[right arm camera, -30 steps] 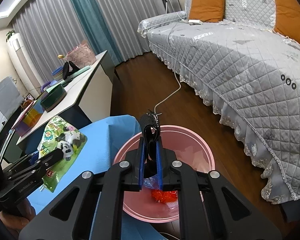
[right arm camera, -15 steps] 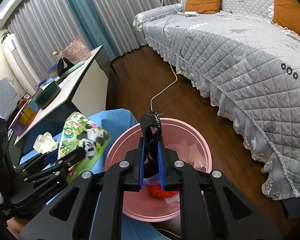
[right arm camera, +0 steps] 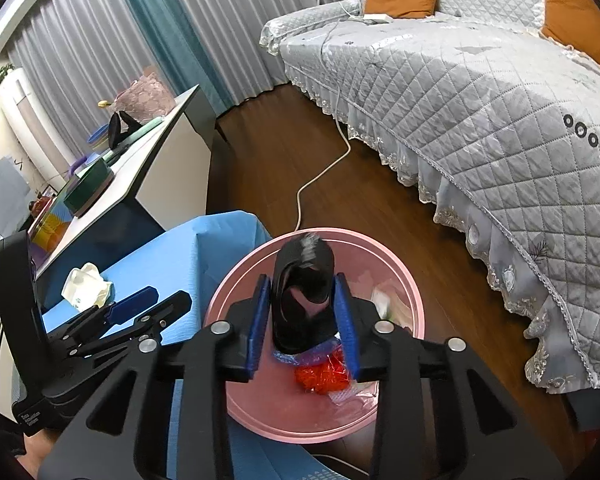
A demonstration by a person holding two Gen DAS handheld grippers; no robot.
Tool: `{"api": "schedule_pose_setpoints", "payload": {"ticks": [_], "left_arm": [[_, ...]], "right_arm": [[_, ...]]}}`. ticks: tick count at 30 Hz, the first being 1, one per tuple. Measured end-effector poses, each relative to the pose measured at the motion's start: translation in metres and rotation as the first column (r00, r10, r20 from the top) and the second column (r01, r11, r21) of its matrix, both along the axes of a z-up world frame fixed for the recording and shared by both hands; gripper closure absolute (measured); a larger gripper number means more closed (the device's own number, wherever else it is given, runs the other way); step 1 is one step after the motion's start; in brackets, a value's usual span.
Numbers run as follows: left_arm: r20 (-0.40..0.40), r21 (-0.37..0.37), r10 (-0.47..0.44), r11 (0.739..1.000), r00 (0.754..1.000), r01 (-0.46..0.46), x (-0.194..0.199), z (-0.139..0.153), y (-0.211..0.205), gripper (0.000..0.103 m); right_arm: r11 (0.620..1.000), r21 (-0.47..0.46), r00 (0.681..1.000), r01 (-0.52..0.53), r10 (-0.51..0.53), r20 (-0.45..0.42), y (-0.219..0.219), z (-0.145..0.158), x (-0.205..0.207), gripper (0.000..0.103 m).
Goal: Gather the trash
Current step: 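Open both tools to drop the pouch and strap into the bin, then move both open tools back over the straw pack and white container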
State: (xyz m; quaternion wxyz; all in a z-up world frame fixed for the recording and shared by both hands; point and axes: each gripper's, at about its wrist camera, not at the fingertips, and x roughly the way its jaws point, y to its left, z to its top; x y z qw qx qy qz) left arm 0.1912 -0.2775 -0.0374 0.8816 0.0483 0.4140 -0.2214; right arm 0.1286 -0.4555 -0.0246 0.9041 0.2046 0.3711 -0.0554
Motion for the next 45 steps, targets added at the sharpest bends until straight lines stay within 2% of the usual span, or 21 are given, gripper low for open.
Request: {"api": "schedule_pose_setpoints", "payload": {"ticks": [7, 16, 23, 31, 37, 42, 45], "left_arm": [[0.014, -0.006, 0.0, 1.0, 1.0, 0.0, -0.003, 0.006, 0.005, 0.052], [0.039, -0.02, 0.034, 0.999, 0.999, -0.033, -0.008, 0.021, 0.026, 0.052], [0.079, -0.03, 0.067, 0.997, 0.995, -0.065, -0.025, 0.043, 0.059, 0.052], [0.14, -0.033, 0.124, 0.992, 0.982, -0.121, -0.051, 0.073, 0.123, 0.051], [0.174, -0.035, 0.19, 0.982, 0.966, -0.186, -0.064, 0.091, 0.185, 0.051], [0.182, -0.05, 0.254, 0.967, 0.95, -0.249, -0.067, 0.098, 0.234, 0.051], [0.168, -0.073, 0.307, 0.951, 0.937, -0.299, -0.068, 0.091, 0.266, 0.051]], "right_arm": [[1.0, -0.001, 1.0, -0.003, 0.003, -0.005, 0.003, 0.0, 0.002, 0.052], [1.0, -0.007, 1.0, 0.008, -0.008, 0.011, 0.002, 0.006, 0.0, 0.051], [0.999, -0.035, 0.998, -0.025, 0.027, 0.06, 0.024, 0.022, -0.004, 0.051], [0.994, -0.072, 0.984, -0.081, 0.091, 0.153, 0.065, 0.047, -0.012, 0.051], [0.991, -0.056, 0.977, -0.12, 0.128, 0.171, 0.097, 0.054, -0.013, 0.052], [0.985, -0.053, 0.968, -0.163, 0.17, 0.187, 0.133, 0.061, -0.011, 0.055], [0.977, -0.08, 0.957, -0.2, 0.212, 0.196, 0.157, 0.063, -0.01, 0.06]]}}
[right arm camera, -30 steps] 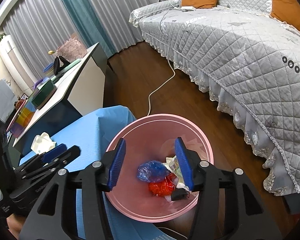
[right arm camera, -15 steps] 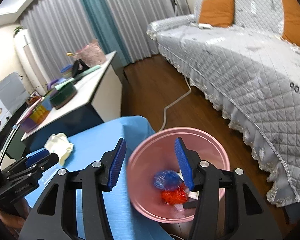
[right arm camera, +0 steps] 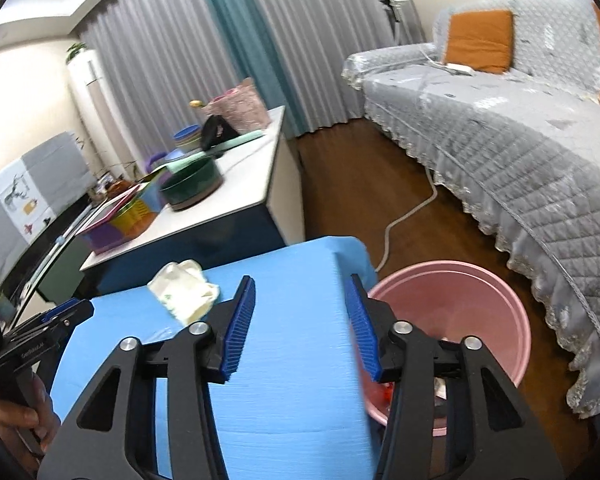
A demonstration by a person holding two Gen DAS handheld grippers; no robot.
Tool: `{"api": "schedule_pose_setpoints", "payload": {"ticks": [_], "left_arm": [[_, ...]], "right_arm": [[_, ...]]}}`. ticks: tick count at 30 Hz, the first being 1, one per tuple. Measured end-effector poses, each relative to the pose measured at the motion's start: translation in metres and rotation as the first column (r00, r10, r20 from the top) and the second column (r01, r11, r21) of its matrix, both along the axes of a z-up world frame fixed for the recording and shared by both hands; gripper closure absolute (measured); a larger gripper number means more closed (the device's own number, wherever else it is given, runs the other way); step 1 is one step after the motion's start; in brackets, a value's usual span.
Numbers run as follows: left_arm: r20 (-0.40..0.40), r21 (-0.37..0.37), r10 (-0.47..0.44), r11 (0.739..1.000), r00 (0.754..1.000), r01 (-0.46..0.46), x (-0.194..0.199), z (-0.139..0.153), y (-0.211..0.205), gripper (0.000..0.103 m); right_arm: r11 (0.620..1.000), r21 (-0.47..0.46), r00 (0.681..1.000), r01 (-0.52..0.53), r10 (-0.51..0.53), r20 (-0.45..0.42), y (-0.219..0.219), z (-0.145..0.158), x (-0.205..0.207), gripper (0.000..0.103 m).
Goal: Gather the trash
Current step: 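Move both open tools back over the straw pack and white container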
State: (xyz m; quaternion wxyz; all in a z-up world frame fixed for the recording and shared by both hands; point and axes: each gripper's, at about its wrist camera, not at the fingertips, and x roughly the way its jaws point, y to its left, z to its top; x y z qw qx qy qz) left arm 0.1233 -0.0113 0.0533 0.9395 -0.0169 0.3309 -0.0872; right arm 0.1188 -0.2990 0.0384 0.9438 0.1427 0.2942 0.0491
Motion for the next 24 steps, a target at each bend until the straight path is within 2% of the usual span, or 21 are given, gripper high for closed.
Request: {"api": "schedule_pose_setpoints", "payload": {"ticks": [4, 7, 14, 24], "left_arm": [[-0.027, -0.017, 0.047, 0.999, 0.999, -0.047, 0.003, -0.021, 0.026, 0.051], [-0.057, -0.022, 0.077, 0.997, 0.995, -0.078, 0.008, -0.039, 0.04, 0.051], [-0.133, -0.028, 0.115, 0.992, 0.984, -0.12, 0.026, -0.075, 0.064, 0.051], [-0.193, -0.001, 0.116, 0.993, 0.974, -0.119, 0.048, -0.103, 0.068, 0.051]], "right_arm": [[0.999, -0.022, 0.999, -0.042, 0.042, 0.001, 0.024, -0.005, 0.005, 0.068], [0.997, -0.03, 0.997, -0.075, 0.075, -0.009, 0.041, -0.012, 0.013, 0.071], [0.991, -0.033, 0.991, -0.131, 0.13, -0.03, 0.073, -0.024, 0.035, 0.071], [0.982, 0.003, 0.979, -0.189, 0.188, -0.083, 0.11, -0.053, 0.069, 0.071]]}}
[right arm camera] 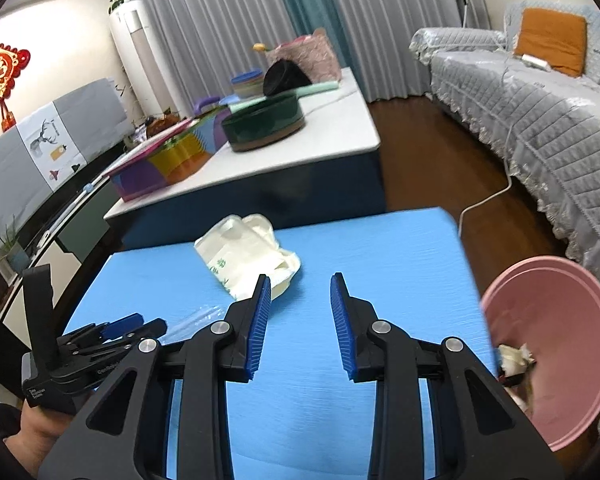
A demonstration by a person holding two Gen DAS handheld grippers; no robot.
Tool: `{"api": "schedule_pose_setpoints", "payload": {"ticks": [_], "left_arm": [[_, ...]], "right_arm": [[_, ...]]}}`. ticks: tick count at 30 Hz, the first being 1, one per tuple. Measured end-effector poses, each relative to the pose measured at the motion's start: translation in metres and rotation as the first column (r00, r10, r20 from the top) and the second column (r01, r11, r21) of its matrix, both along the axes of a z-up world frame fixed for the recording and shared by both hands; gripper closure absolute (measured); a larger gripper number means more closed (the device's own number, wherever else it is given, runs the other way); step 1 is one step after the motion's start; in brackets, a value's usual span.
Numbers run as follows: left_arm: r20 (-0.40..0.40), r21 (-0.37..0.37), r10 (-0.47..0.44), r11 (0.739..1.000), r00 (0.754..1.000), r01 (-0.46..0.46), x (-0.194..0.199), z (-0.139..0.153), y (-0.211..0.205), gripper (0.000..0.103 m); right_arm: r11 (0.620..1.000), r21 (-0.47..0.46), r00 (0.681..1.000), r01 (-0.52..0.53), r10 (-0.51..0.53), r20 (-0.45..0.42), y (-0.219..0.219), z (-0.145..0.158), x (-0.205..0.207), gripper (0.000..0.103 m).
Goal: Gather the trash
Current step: 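Move both open tools back over the straw pack and white container, then grasp the clear straw pack with the left tool while the right tool grasps the white container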
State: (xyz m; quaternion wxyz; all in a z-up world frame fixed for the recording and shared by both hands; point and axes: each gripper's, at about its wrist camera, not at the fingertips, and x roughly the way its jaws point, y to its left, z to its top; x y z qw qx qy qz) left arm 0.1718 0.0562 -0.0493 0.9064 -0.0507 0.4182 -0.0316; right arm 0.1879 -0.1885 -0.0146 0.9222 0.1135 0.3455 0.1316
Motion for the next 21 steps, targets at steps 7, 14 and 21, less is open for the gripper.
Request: {"api": "schedule_pose_setpoints", "payload": {"ticks": [7, 14, 21], "left_arm": [[-0.052, -0.017, -0.001, 1.0, 0.999, 0.0, 0.013, -0.018, 0.003, 0.051], [-0.067, -0.021, 0.002, 1.0, 0.998, -0.003, 0.022, -0.024, 0.002, 0.042], [-0.097, 0.002, -0.012, 1.0, 0.995, 0.012, 0.026, -0.031, -0.002, 0.042]], "right_arm": [[0.999, 0.029, 0.998, -0.017, 0.019, -0.055, 0.017, -0.026, 0.015, 0.07], [0.997, 0.07, 0.994, -0.032, 0.039, -0.099, 0.027, -0.043, 0.032, 0.07], [0.993, 0.11, 0.99, -0.037, 0.052, -0.132, 0.037, -0.06, 0.051, 0.07]]}}
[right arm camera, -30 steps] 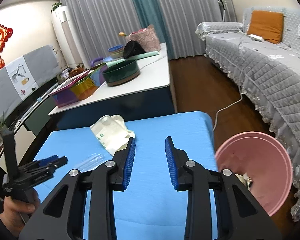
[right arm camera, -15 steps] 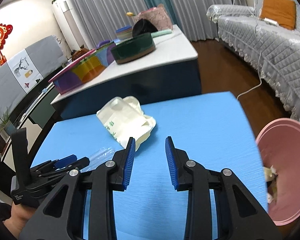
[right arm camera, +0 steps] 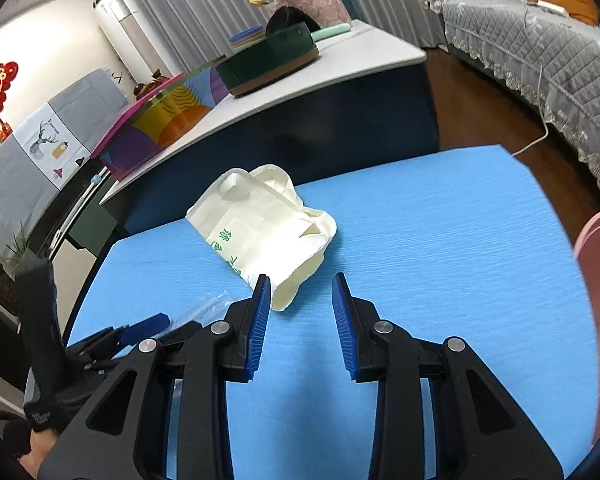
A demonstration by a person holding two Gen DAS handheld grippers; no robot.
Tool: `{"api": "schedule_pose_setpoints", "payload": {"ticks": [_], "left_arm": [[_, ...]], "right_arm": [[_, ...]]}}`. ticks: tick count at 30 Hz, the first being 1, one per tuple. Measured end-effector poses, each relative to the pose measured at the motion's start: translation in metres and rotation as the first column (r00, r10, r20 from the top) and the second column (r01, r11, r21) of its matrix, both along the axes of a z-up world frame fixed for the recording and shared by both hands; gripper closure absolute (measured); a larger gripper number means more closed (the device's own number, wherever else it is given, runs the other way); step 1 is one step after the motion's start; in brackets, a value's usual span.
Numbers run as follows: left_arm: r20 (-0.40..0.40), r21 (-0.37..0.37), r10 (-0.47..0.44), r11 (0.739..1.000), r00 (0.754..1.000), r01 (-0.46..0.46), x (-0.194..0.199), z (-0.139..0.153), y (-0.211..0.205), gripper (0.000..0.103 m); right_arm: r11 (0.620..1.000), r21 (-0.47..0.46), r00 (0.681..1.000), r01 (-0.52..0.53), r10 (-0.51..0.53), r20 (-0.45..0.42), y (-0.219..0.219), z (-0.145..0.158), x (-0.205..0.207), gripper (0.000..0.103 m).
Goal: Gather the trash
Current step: 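Grasp the clear straw pack with the left tool while the right tool grasps the white container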
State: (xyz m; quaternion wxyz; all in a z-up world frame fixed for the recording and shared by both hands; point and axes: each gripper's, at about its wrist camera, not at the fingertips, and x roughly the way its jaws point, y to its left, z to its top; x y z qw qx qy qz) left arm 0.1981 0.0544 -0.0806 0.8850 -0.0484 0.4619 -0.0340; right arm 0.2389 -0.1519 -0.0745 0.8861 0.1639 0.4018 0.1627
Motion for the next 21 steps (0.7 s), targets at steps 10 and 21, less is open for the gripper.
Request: {"api": "schedule_pose_setpoints", "payload": {"ticks": [10, 21], "left_arm": [[-0.002, 0.043, -0.009, 0.999, 1.0, 0.009, 0.002, -0.002, -0.002, 0.053], [-0.014, 0.039, -0.028, 0.999, 1.0, 0.028, 0.001, 0.0, -0.003, 0.085]], "right_arm": [[1.0, 0.02, 1.0, -0.018, 0.019, -0.024, 0.014, -0.014, 0.021, 0.072], [0.999, 0.009, 0.999, -0.047, 0.047, 0.014, 0.017, -0.004, 0.017, 0.097]]}}
